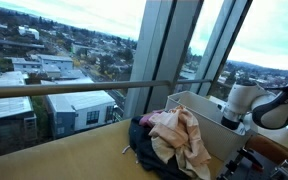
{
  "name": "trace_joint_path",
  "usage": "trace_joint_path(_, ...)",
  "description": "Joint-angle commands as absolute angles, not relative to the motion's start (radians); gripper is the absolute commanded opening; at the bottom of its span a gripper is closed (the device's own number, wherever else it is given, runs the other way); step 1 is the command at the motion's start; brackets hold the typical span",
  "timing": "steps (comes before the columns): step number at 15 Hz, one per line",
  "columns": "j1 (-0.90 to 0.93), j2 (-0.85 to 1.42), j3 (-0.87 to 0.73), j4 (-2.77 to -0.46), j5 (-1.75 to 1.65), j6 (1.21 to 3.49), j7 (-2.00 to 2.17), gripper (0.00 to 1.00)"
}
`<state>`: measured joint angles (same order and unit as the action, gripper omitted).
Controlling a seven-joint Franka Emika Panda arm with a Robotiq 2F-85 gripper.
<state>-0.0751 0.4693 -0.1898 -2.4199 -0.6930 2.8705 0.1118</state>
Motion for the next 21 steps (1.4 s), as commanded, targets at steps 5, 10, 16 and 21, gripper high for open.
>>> trace_joint_path(5, -0.034, 0.564, -0.176, -2.326, -0.593, 2.922, -0.012, 0.58)
trace_joint_path(10, -0.049, 0.539, -0.154, -2.328, -0.521, 2.899, -0.102, 0.23)
trace_joint_path(16, -0.074, 0.321, -0.055, -2.404, -0.393, 2.852, -0.236, 0.00)
trace_joint_path(21, -0.072, 0.146, 0.030, -2.421, -0.261, 2.793, -0.333, 0.00)
